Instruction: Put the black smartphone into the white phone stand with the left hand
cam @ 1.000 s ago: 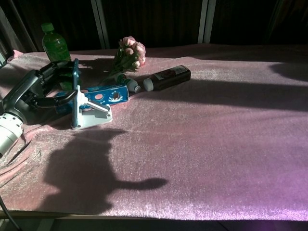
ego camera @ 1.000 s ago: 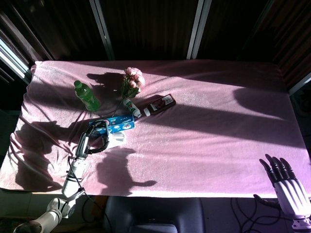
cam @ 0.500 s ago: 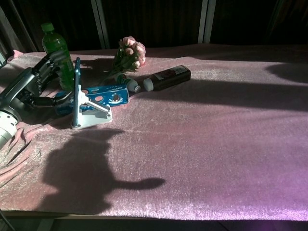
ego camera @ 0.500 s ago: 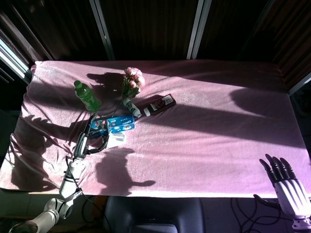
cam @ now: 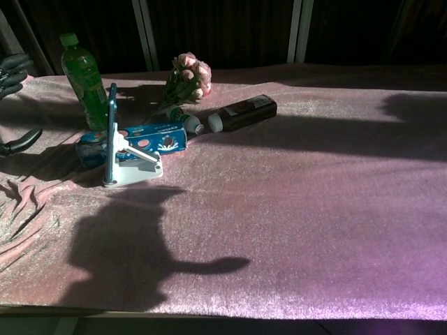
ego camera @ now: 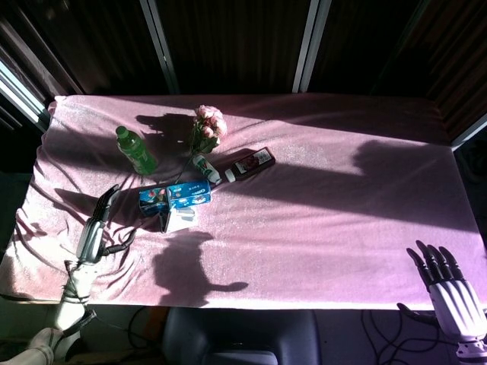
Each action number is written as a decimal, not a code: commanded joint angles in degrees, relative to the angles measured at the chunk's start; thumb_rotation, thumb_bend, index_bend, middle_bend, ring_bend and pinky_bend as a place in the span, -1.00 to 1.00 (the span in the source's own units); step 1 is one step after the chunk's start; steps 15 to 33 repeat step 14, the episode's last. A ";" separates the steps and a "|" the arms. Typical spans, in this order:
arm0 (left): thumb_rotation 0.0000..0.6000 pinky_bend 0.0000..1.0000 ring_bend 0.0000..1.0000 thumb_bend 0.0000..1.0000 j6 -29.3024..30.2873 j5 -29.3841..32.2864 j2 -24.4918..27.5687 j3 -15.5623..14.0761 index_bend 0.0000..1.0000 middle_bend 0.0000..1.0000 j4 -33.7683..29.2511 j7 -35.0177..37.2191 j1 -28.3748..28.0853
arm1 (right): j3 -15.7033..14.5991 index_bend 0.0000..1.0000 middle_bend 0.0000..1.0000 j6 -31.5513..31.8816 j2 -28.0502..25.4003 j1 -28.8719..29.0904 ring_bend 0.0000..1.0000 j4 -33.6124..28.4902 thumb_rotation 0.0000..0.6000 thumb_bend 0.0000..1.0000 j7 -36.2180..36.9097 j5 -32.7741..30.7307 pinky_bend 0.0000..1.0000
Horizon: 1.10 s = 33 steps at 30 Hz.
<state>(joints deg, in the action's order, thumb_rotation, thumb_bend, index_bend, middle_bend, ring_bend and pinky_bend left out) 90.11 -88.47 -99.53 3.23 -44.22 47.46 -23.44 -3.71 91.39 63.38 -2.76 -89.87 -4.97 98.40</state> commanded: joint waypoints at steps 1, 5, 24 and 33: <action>1.00 -1.00 -1.00 -0.34 -3.76 4.94 19.76 -6.08 -1.00 -0.99 -24.97 -31.71 9.72 | 0.06 -1.00 -1.00 -0.33 0.18 0.10 -1.00 -0.13 1.00 -0.52 -0.50 -0.18 -1.00; 1.00 -1.00 -1.00 -0.34 -4.45 10.41 26.43 -6.06 -1.00 -1.00 -41.00 -50.72 12.16 | 0.24 -1.00 -1.00 -0.51 0.60 0.16 -1.00 -0.29 1.00 -0.52 -1.40 -0.38 -1.00; 1.00 -1.00 -1.00 -0.34 -3.56 6.67 28.09 -6.40 -1.00 -1.00 -45.54 -53.75 13.31 | -0.11 -1.00 -1.00 1.32 0.33 -0.63 -1.00 0.34 1.00 -0.52 -0.09 0.47 -1.00; 1.00 -1.00 -1.00 -0.34 -3.56 6.67 28.09 -6.40 -1.00 -1.00 -45.54 -53.75 13.31 | -0.11 -1.00 -1.00 1.32 0.33 -0.63 -1.00 0.34 1.00 -0.52 -0.09 0.47 -1.00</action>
